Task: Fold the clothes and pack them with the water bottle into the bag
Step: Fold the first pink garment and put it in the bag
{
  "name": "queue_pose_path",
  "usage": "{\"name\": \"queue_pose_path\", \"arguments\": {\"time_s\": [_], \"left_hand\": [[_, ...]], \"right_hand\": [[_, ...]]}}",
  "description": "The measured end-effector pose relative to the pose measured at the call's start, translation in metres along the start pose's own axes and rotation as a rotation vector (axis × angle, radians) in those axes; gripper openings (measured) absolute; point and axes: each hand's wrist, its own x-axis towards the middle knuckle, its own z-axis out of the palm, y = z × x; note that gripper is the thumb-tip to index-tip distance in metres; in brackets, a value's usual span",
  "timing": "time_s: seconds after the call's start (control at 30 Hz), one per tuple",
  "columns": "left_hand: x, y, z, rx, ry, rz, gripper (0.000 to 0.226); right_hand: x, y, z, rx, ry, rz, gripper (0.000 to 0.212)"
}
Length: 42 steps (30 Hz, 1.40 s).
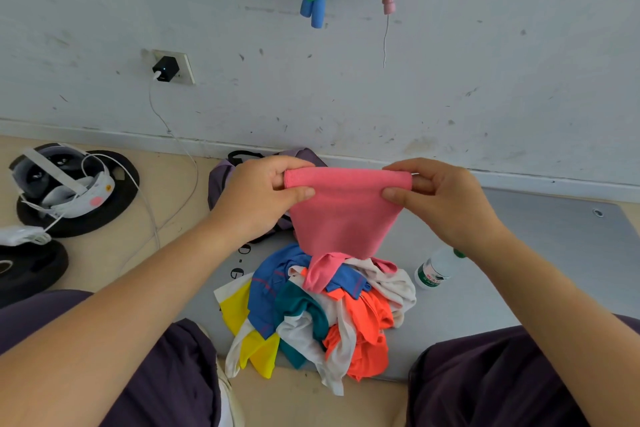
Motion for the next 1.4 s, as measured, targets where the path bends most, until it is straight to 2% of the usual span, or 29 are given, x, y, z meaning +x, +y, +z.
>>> {"name": "queue_pose_path", "arguments": {"time_s": [0.13, 0.27, 0.33, 0.37, 0.47, 0.57, 0.63, 0.73, 0.8, 0.97, 1.07, 1.13, 1.23, 1.27, 1.33, 1.4], "left_hand": [[0.000, -0.003, -0.003, 0.041, -0.032, 0.006, 0.026], [0.000, -0.004, -0.004, 0.194, -0.009, 0.062, 0.014], [0.002, -0.005, -0.006, 0.190, -0.017, 0.054, 0.013], [0.003, -0.005, -0.007, 0.113, -0.057, 0.017, 0.013], [0.001, 0.001, -0.005, -0.248, -0.133, -0.120, 0.013], [-0.003, 0.008, 0.000, -0.529, -0.079, -0.190, 0.028], [-0.007, 0.011, 0.003, -0.734, -0.170, -0.269, 0.025], [-0.015, 0.012, 0.010, -0.822, -0.437, -0.390, 0.010], [-0.016, 0.008, 0.015, -0.779, -0.498, -0.417, 0.023], [-0.008, 0.004, 0.016, -0.817, -0.292, -0.413, 0.031], [-0.005, 0.000, 0.016, -0.528, -0.126, -0.346, 0.033], [-0.004, -0.003, 0.017, -0.369, -0.005, -0.287, 0.025], [-0.001, -0.006, 0.015, -0.353, 0.157, -0.236, 0.045], [0.000, -0.007, 0.014, -0.375, 0.162, -0.220, 0.049], [-0.001, -0.007, 0.013, -0.428, 0.052, -0.169, 0.053], [-0.003, -0.006, 0.014, -0.369, -0.047, -0.120, 0.051]], "right_hand": [[0.000, 0.002, -0.003, -0.064, -0.011, 0.013, 0.021], [0.000, 0.003, -0.003, -0.235, 0.016, -0.056, 0.019], [0.001, 0.003, -0.006, -0.173, -0.025, -0.057, 0.012], [0.001, 0.002, -0.007, -0.062, -0.083, -0.039, 0.007], [-0.001, 0.002, -0.007, 0.313, -0.219, 0.013, 0.016], [-0.004, 0.000, 0.000, 0.473, -0.207, 0.071, 0.016], [-0.005, -0.001, 0.004, 0.483, -0.145, 0.100, 0.015], [-0.005, -0.002, 0.005, 0.540, -0.067, 0.158, 0.013], [-0.005, -0.002, 0.005, 0.616, -0.081, 0.230, 0.019], [-0.005, 0.001, 0.007, 0.669, -0.334, 0.297, 0.059], [-0.004, 0.004, 0.008, 0.650, -0.338, 0.291, 0.075], [-0.003, 0.006, 0.008, 0.625, -0.279, 0.263, 0.069], [-0.001, 0.009, 0.008, 0.592, -0.232, 0.210, 0.051], [0.000, 0.011, 0.009, 0.592, -0.208, 0.202, 0.045], [0.002, 0.013, 0.009, 0.604, -0.150, 0.202, 0.038], [0.004, 0.013, 0.010, 0.607, -0.132, 0.206, 0.036]]}}
